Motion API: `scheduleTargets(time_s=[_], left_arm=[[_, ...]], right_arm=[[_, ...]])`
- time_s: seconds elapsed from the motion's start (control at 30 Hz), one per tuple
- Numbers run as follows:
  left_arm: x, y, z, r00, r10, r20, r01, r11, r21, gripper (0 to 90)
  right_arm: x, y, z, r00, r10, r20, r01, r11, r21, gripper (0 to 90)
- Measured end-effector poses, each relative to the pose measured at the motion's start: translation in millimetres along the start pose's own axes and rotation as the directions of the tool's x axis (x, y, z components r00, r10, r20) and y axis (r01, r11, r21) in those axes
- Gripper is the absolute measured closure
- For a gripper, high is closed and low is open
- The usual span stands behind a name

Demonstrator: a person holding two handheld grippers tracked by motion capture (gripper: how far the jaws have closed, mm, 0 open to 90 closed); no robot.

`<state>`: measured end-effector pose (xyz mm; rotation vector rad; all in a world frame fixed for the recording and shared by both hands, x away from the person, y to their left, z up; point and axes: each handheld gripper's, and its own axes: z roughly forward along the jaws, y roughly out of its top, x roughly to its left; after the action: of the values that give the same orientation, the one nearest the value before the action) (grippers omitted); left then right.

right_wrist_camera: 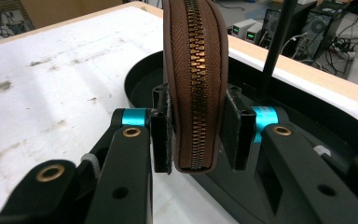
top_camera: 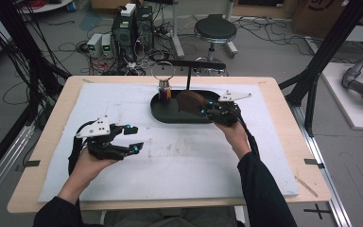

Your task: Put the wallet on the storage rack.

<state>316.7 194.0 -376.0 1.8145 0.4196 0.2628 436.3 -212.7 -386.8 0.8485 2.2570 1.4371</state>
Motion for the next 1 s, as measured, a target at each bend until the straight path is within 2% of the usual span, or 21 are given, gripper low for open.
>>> scheduleTargets(time_s=[0.23, 0.47, 0.6, 0.77, 1.0], left_arm=[[-0.1, -3.2, -0.8, 1.0000, 0.007, -0.004, -0.007, 0.9999, 0.009, 37.3], [-0.8, -3.1, -0.4, 0.9999, 0.015, -0.002, -0.015, 0.9999, 0.000, 37.2], [-0.5, -3.6, -0.4, 0.9999, 0.014, 0.001, -0.014, 0.9999, -0.003, 37.3], [0.0, -5.0, 1.3, 1.0000, 0.008, 0.000, -0.008, 1.0000, -0.004, 37.3], [0.5, -5.9, 5.0, 0.9999, 0.013, 0.003, -0.013, 0.9999, 0.003, 37.2]], right_arm=[[-2.8, 2.4, 16.9, 0.9998, 0.017, 0.007, -0.017, 1.000, 0.014, 69.0], [-0.3, 6.6, 34.6, 1.0000, 0.009, 0.002, -0.010, 1.000, 0.010, 69.0], [-1.9, 2.5, 42.2, 0.9993, 0.037, 0.006, -0.037, 0.999, 0.012, 68.9], [-7.7, -2.9, 47.3, 0.9980, 0.057, 0.028, -0.058, 0.998, 0.021, 68.9], [-13.0, -8.1, 51.2, 0.9959, 0.085, 0.029, -0.086, 0.996, 0.015, 68.8]])
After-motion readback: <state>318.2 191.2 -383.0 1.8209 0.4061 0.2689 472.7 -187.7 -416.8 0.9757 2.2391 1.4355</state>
